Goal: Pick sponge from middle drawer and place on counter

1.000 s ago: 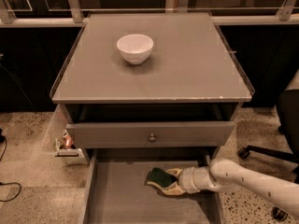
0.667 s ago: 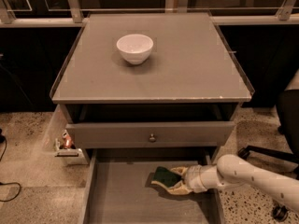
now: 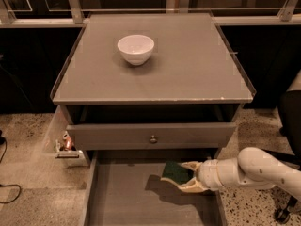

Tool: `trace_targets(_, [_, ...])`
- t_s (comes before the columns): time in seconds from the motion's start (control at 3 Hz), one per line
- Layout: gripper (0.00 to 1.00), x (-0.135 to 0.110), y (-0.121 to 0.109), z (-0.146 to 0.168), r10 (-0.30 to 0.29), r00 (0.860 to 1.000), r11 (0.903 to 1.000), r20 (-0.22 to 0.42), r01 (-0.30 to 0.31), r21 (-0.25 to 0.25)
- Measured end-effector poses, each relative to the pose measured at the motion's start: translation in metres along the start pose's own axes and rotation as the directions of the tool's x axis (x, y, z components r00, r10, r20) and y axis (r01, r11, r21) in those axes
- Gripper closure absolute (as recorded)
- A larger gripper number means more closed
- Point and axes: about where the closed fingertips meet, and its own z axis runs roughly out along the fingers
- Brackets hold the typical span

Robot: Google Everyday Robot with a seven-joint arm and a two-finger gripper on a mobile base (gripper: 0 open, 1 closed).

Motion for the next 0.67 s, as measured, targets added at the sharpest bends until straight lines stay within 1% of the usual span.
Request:
trace_targets(0.33, [1.0,-0.041,0.004,-0.05,-0.073,0.996,0.9968,-0.041,0.075,0.03])
trace_targets(0.67, [1.0,-0.081,-0.003,-0.09,-0.136,0.989,0.9891,-0.048,0.139,0.05])
